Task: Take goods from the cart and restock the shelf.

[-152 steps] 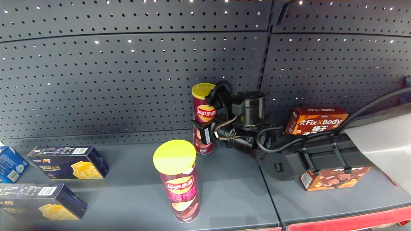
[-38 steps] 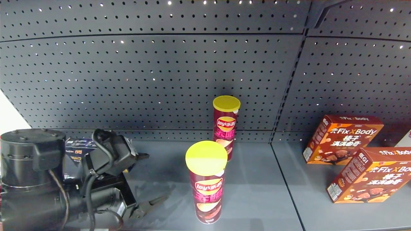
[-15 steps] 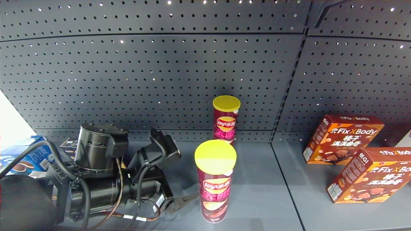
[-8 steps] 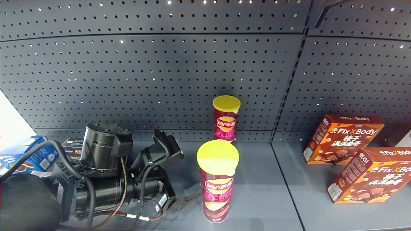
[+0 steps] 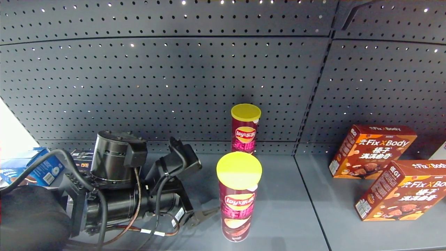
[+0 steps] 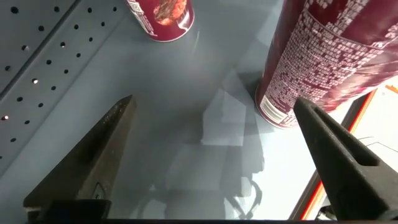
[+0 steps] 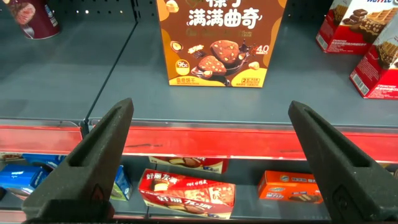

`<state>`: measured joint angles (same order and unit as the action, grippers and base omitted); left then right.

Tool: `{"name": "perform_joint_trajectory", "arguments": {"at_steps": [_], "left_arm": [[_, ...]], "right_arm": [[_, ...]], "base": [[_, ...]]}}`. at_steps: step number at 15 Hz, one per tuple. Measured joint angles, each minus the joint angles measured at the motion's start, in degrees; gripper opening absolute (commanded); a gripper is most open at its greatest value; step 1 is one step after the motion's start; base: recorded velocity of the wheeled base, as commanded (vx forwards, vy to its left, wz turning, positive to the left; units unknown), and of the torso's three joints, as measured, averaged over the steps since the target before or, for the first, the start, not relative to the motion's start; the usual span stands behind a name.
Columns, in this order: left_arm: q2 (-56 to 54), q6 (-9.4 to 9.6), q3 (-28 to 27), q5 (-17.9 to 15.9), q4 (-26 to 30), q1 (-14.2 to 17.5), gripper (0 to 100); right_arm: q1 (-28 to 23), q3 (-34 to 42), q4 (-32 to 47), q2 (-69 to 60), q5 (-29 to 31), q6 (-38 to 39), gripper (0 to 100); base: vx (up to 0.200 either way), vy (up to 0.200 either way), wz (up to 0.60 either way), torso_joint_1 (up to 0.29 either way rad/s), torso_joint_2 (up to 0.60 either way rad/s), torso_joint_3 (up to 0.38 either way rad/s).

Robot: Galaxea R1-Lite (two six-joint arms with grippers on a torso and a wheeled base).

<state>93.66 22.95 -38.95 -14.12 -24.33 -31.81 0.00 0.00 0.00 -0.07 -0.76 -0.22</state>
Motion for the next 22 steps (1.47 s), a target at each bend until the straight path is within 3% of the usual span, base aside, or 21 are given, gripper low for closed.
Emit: {"name": "perform_joint_trajectory", "arguments": {"at_steps": [22], "left_arm": [[1.51,-0.98,-1.68,-0.05,0.0,-1.62,100]], "right_arm": [[0.0,0.0,0.02,0.0,-0.02,-0.02,100]], "base": [[0.0,0.0,0.0,0.0,0.0,0.0]]}}
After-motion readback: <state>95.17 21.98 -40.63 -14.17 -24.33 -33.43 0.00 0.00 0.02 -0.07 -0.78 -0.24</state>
